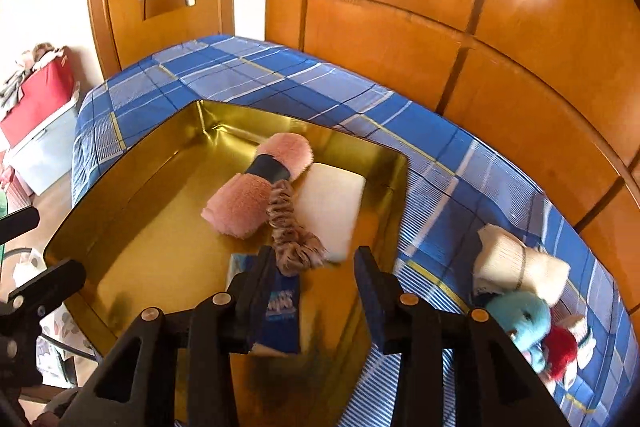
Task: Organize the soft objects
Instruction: 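Lift the brown scrunchie into the gold tray and open the right tool, then grasp the teal bear with the left tool while the right tool grasps the white knit glove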
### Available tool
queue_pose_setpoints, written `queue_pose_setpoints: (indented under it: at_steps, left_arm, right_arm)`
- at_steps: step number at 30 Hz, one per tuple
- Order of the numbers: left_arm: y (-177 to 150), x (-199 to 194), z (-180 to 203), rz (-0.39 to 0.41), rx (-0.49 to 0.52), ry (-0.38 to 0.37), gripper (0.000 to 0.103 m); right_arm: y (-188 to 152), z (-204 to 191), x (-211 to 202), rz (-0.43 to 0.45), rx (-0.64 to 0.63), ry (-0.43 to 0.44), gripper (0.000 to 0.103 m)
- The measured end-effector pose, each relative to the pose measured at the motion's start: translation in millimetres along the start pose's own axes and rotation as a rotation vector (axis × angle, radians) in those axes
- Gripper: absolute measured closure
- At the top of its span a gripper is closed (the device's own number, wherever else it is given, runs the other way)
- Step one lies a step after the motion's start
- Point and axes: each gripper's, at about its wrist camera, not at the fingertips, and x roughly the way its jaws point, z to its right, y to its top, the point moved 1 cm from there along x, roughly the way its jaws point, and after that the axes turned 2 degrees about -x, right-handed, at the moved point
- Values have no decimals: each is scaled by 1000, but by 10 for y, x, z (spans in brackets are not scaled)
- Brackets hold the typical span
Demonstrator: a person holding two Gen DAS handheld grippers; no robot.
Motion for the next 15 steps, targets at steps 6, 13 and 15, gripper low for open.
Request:
queue_pose_setpoints:
  at_steps: [6, 13, 15]
  left_arm:
    - [-2, -21, 172, -10, 43, -48, 3]
    - [-10, -41, 523, -44, 123, -142, 3]
    - [-13, -72, 667, -40, 161, -162, 3]
  right_arm:
    - [-234, 439, -252, 32, 101, -30, 62]
    - [-679, 1292, -548, 35, 273, -142, 62]
    - [-832, 1562, -616, 25, 322, -186, 62]
